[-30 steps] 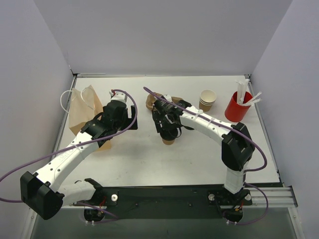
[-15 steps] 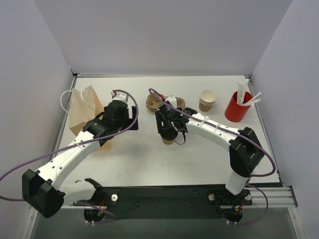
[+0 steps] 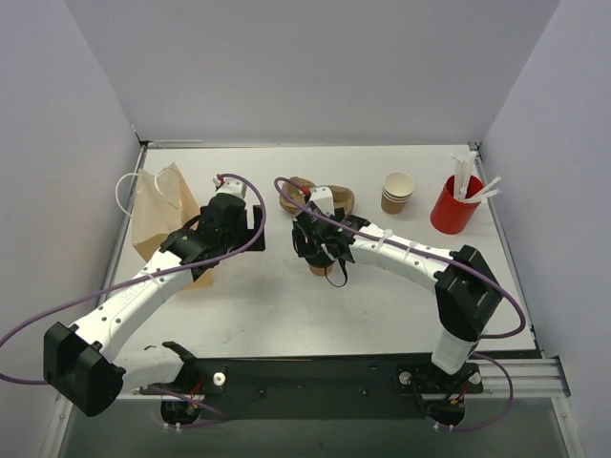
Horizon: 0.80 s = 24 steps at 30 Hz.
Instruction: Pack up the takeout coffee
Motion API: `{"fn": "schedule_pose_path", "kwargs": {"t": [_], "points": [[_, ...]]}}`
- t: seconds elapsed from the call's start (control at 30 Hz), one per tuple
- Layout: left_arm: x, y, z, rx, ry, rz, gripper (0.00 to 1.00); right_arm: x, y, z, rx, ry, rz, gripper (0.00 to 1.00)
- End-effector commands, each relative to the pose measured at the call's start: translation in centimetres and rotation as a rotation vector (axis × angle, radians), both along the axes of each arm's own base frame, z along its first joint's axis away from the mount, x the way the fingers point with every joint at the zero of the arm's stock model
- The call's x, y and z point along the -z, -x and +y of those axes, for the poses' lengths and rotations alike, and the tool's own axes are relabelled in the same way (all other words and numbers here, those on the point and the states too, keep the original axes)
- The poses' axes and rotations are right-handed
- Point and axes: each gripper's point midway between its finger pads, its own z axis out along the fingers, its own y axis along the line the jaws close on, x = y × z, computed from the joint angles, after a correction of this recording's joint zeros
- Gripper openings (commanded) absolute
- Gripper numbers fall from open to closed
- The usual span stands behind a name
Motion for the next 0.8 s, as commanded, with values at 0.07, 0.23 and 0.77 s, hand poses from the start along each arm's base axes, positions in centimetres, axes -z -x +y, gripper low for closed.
{"fn": "schedule_pose_path", "kwargs": {"t": [0.07,0.23,0.77], "points": [[-0.9,-0.5,-0.2,-0.013,0.030,-0.028,0.97,8.0,4.4,-5.4,0.018,0.252,0.174,0.70],[-0.9,-0.5,-0.2,-0.015,0.031,-0.028,0.98,8.4,4.7,-5.8,0.030,0.243,0.150,0.70],[-1.4,-0.7,-1.2,0.016,0.061,-0.019,0.97,2.2,2.8,-3.4,0.010,0.063,0.100,0.80]]}}
